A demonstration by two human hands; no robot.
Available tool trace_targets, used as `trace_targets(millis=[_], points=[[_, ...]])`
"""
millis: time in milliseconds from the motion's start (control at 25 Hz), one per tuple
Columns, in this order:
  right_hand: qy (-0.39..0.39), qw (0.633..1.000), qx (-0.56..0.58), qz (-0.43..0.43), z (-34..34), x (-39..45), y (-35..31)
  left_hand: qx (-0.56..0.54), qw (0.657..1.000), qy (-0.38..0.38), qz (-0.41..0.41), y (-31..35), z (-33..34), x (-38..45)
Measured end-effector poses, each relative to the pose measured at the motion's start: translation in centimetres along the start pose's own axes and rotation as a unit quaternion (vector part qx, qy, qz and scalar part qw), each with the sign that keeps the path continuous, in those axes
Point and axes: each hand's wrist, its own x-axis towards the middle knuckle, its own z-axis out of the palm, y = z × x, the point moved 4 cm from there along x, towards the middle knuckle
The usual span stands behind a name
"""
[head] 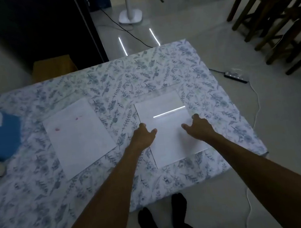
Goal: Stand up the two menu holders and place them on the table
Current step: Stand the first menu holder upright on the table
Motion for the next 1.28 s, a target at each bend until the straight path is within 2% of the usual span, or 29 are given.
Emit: trace_targets(millis=[80,200,280,440,640,840,1040,1280], points=[[0.006,0.997,0.070,0.032,-0.5,0.2,0.3,-0.061,0.998,-0.008,-0.026,0.0,0.1,0.1],[-0.018,0.981,0.194,0.018,-1.4,0.6,1.3,-0.172,0.982,-0.033,-0.073,-1.4,-0.5,0.0],[-0.036,0.965,0.258,0.024,-2.5,0.0,1.4,-0.204,0.975,-0.024,-0.081,-2.2,-2.1,-0.6],[-0.061,0.945,0.320,-0.030,-6.0,-2.1,-2.1,-0.229,0.973,0.020,-0.018,-1.6,-7.6,-2.4],[-0.117,0.922,0.363,-0.069,-8.8,-3.4,-5.2,-0.161,0.986,-0.027,0.040,0.1,-13.7,-5.3],[-0.087,0.929,0.339,-0.117,-10.5,-3.0,-7.8,-0.148,0.984,-0.007,0.098,0.8,-16.5,-5.4],[0.009,0.940,0.297,-0.165,-12.5,0.3,-12.1,-0.073,0.983,0.112,0.127,3.1,-19.1,-2.6],[0.068,0.966,0.142,-0.207,-12.1,6.7,-16.4,-0.016,0.968,0.221,0.113,5.3,-20.8,0.4]])
